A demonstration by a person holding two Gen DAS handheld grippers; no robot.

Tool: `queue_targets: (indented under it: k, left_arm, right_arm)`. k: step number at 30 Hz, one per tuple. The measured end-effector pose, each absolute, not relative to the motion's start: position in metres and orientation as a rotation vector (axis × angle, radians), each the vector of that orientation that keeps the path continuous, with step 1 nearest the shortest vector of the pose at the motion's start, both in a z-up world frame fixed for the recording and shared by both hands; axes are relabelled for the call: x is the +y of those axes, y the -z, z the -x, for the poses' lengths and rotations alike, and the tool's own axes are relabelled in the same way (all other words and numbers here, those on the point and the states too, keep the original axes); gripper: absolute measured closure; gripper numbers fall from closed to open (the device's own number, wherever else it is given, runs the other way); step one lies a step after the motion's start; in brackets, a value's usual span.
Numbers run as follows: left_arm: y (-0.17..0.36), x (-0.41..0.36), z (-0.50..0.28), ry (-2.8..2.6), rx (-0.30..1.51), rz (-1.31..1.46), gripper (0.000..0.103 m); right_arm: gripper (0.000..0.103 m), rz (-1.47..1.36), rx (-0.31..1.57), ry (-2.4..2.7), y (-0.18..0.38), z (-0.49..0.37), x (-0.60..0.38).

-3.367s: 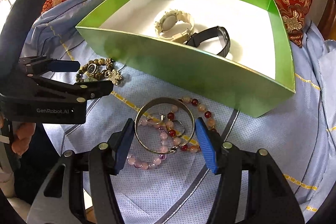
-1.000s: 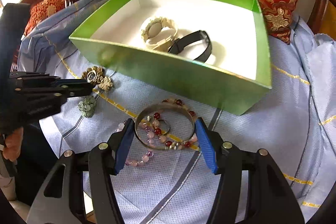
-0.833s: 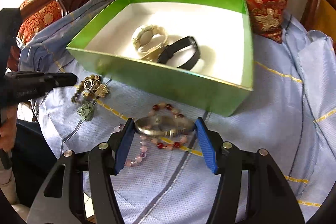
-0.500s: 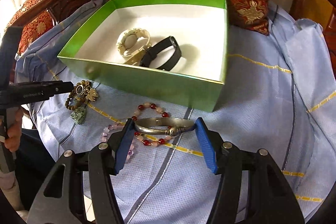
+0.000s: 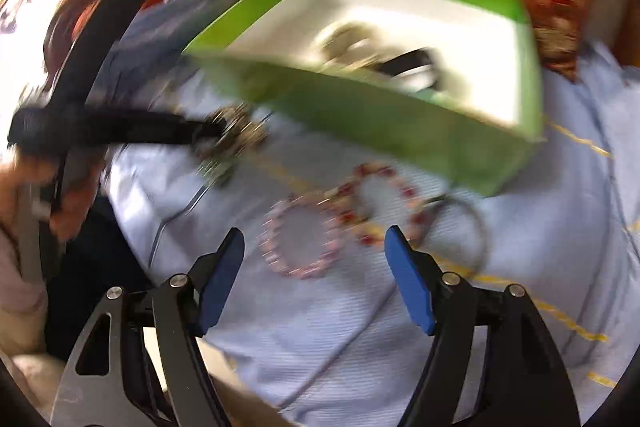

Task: Organize jewelry
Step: 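Grasp the pink bead bracelet with the right gripper while the left grasps the wooden bead bracelet, then carry both bracelets into the green box and open both grippers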

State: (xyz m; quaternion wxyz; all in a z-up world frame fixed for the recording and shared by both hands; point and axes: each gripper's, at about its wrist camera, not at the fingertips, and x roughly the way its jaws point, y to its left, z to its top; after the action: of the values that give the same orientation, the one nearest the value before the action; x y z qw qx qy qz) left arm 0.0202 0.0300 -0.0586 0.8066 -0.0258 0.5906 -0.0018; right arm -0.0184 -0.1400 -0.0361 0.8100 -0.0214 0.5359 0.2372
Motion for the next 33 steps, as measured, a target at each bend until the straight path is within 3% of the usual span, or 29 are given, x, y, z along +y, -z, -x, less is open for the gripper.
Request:
queue_targets:
  k: [2,3,10,16,19,20,21,22,23,33]
  left_arm:
    - [0.059,0.032,-0.021,0.0,1.263,0.055,0.045]
    - [0.059,0.034,-0.021,-0.001,1.262,0.057,0.045]
    - [0.059,0.059,-0.025,-0.075,1.261,0.144,0.047]
    - [0.065,0.05,-0.026,-0.083,1.271,0.037,0.06]
    - [0.065,0.039,-0.026,-0.07,1.263,-0.011,0.065]
    - [0.065,0.037,-0.026,-0.06,1.263,-0.012,0.072]
    - [0.064,0.034,-0.025,-0.044,1.264,-0.01,0.087]
    - [0.063,0.031,-0.025,-0.015,1.27,-0.011,0.095]
    - [0.063,0.028,-0.025,0.0,1.274,-0.009,0.095]
    - [0.008,0.027,-0.012,0.159,1.182,0.13,0.095]
  right_arm:
    - [0.052,0.042,1.178,-0.543,0.043,0.021,-0.132]
    - [0.053,0.051,1.192,-0.541,0.047,0.021,-0.128]
    - [0.053,0.053,1.183,-0.471,0.05,0.015,-0.129]
    - [0.055,0.078,1.2,-0.426,0.058,0.011,-0.129]
    - [0.066,0.086,1.186,-0.441,0.058,0.013,-0.123]
    - [0.08,0.097,1.19,-0.439,0.059,0.014,-0.12]
    - [0.085,0.124,1.187,-0.427,0.06,0.016,-0.116]
    - [0.089,0.124,1.184,-0.438,0.059,0.016,-0.115]
    - [0.095,0.117,1.185,-0.444,0.059,0.016,-0.115]
    - [0.095,0.018,1.039,-0.479,-0.003,0.023,-0.133]
